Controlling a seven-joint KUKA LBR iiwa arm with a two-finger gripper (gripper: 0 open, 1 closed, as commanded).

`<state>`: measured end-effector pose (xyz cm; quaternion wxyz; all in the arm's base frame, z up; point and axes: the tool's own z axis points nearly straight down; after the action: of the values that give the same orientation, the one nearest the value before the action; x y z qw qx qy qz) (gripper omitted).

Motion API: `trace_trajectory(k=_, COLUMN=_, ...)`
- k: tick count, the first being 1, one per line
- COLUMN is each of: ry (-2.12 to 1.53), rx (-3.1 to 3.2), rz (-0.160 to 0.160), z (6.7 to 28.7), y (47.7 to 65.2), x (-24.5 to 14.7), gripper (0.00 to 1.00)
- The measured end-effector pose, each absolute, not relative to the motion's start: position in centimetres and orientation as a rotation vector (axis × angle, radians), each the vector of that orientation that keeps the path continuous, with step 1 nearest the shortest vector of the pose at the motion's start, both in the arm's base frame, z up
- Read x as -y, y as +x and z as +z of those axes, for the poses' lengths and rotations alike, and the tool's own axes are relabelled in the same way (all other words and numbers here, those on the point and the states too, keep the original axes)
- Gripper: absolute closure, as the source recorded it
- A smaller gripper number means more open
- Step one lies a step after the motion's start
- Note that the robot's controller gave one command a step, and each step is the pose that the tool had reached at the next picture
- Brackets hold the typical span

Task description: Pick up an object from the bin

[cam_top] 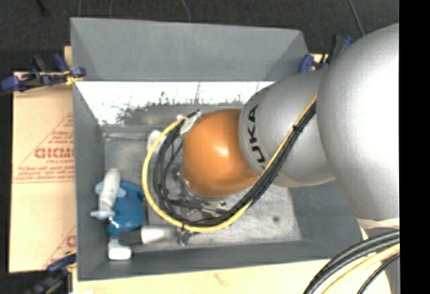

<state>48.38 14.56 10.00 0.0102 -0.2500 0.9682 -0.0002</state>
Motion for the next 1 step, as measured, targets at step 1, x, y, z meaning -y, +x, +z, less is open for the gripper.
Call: trace_trajectory(k=1, ry=-0.782, rx=-3.031, rz=-0.002, z=10.82, y=48.21, x=-14.48, gripper=1.00)
